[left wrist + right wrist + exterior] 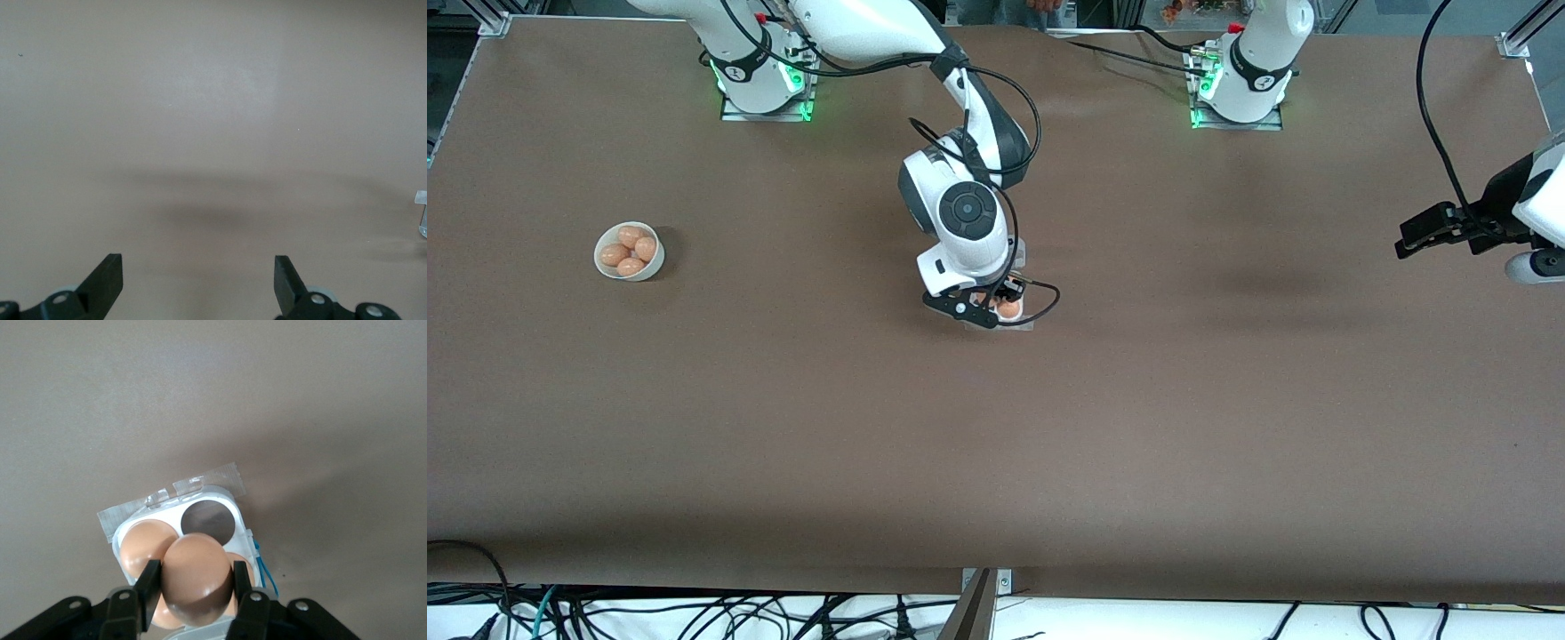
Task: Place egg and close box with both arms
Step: 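Lower the egg into the slot and open the right gripper, then withdraw the right gripper while the left gripper reaches toward the box lid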
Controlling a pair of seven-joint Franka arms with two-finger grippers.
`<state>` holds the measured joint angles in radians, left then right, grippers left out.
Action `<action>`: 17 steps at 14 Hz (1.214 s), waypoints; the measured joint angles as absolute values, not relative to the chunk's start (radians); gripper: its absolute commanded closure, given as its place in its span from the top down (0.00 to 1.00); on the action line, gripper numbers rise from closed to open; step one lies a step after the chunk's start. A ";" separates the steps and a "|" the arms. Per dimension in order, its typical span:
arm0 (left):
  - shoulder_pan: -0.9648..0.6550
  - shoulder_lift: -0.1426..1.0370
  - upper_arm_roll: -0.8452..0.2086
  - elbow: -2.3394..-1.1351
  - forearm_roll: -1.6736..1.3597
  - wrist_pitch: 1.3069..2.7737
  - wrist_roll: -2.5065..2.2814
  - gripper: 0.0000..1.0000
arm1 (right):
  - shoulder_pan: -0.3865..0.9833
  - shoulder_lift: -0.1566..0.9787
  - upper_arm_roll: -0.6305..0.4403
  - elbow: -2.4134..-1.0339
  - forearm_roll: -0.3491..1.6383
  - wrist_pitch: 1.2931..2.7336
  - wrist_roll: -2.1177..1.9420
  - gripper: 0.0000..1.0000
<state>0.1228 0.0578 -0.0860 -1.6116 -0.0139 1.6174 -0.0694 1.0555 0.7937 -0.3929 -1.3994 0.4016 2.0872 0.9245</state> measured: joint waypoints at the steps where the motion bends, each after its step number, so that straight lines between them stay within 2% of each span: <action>1: 0.123 0.059 -0.086 -1.612 -0.014 1.617 -0.069 1.00 | 1.054 0.796 -0.392 -1.399 0.402 2.087 0.925 0.79; 2: 0.123 0.059 -0.086 -1.612 -0.014 1.617 -0.069 1.00 | 1.053 0.798 -0.392 -1.399 0.402 2.090 0.925 1.00; 12: 0.118 0.060 -0.100 -1.612 -0.016 1.617 -0.081 0.99 | 1.017 0.803 -0.397 -1.380 0.402 2.132 0.916 1.00; 13: 0.117 0.062 -0.110 -1.612 -0.016 1.616 -0.097 0.90 | 0.995 0.803 -0.398 -1.373 0.402 2.132 0.891 1.00; 17: 0.114 0.080 -0.197 -1.612 -0.018 1.615 -0.198 0.73 | 0.914 0.776 -0.424 -1.358 0.398 2.114 0.825 1.00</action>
<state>0.1144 0.0804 -0.1972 -1.6116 -0.0179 1.6153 -0.1979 0.9136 0.7764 -0.4236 -1.3577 0.3979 2.1138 0.8245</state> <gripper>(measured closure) 0.128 0.000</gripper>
